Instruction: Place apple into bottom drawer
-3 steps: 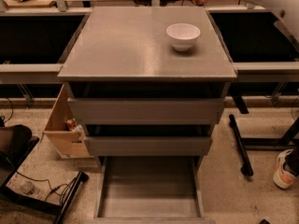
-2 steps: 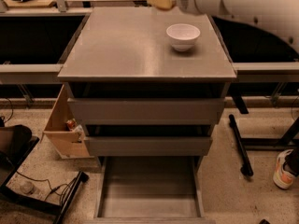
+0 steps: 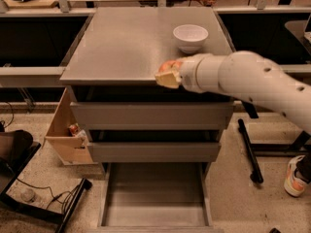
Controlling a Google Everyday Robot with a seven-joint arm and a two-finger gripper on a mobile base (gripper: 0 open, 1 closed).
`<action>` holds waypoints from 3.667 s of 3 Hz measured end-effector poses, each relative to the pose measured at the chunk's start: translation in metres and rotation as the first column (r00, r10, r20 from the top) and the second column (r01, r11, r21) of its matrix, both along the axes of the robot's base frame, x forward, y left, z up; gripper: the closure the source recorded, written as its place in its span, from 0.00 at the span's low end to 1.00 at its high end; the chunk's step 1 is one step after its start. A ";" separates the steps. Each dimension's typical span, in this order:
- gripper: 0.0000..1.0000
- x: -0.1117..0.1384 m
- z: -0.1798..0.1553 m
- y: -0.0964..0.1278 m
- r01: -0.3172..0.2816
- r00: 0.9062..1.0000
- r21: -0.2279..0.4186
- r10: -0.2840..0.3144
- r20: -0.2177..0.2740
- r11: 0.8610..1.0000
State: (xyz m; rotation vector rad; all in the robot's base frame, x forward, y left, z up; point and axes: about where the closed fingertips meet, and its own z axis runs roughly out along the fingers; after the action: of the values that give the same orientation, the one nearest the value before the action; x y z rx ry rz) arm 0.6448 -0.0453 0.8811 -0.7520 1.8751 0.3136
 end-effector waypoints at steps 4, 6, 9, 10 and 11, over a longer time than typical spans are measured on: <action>1.00 -0.026 -0.127 0.013 -0.106 0.987 0.031 0.109 -0.121 0.994; 1.00 -0.110 -0.240 -0.005 -0.113 0.979 0.001 0.111 -0.172 0.994; 1.00 -0.100 -0.372 -0.034 0.015 0.980 0.070 -0.001 -0.201 0.997; 1.00 -0.100 -0.372 -0.034 0.015 0.980 0.070 -0.001 -0.201 0.997; 1.00 -0.100 -0.392 -0.020 0.000 0.977 0.077 0.017 -0.214 0.997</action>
Offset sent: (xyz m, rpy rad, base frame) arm 0.0027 0.0162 -0.1337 0.0197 0.0811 0.1548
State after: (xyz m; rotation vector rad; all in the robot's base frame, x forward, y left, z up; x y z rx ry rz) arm 0.5452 -0.0651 0.4887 -0.6964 2.0504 0.4861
